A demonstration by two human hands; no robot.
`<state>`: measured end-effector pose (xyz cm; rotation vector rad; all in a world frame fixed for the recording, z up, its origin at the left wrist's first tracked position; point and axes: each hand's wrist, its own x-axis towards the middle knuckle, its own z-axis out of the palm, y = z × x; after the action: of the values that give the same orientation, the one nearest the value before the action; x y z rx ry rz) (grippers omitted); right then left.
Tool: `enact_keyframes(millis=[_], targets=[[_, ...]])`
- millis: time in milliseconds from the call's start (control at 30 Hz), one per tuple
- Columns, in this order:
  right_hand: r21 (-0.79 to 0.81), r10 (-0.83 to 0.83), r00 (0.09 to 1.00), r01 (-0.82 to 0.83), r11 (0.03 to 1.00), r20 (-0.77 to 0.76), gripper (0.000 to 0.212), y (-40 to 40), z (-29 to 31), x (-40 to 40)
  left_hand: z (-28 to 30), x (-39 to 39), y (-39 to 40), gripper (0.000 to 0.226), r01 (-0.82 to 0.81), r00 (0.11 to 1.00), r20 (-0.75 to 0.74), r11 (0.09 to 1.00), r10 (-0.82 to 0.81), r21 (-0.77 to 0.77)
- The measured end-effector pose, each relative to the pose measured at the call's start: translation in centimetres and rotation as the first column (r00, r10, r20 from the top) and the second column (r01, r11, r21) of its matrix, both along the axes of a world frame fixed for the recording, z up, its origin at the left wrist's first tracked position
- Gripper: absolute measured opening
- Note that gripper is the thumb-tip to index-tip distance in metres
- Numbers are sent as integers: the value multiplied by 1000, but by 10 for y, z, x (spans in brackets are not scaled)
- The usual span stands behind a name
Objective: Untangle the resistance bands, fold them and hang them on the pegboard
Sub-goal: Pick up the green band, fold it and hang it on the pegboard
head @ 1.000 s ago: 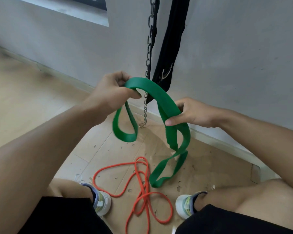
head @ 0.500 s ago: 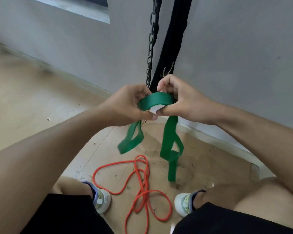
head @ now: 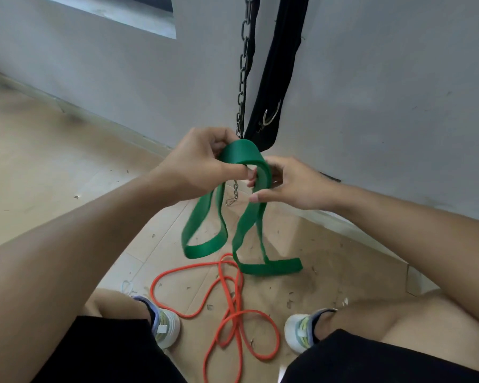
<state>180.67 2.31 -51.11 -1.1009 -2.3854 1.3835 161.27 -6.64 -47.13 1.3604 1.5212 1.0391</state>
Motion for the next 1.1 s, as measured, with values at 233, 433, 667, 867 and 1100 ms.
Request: enact_keyframes(millis=[233,433,667,867,1100], targets=[[87,-124,981,138,987,-149,57,-3,28,3,0,-1,-3,47,24,994,-104,996,-32,-81],[218,-43,967,100,971,-252,54,-8,34,1,-4,7,-4,34,61,977,-207,997,-50,51],[149,-30,999,33,988,-25,39,8,4,7,-3,10,0,21,-22,995,-88,988,36,155],[70,-147,969,164,984,-199,48,15,10,14,-2,5,2,17,-70,996,67,987,61,146],[114,-158,932,204,972,-327,45,11,21,14,-1,5,2,27,-121,992,40,985,117,126]])
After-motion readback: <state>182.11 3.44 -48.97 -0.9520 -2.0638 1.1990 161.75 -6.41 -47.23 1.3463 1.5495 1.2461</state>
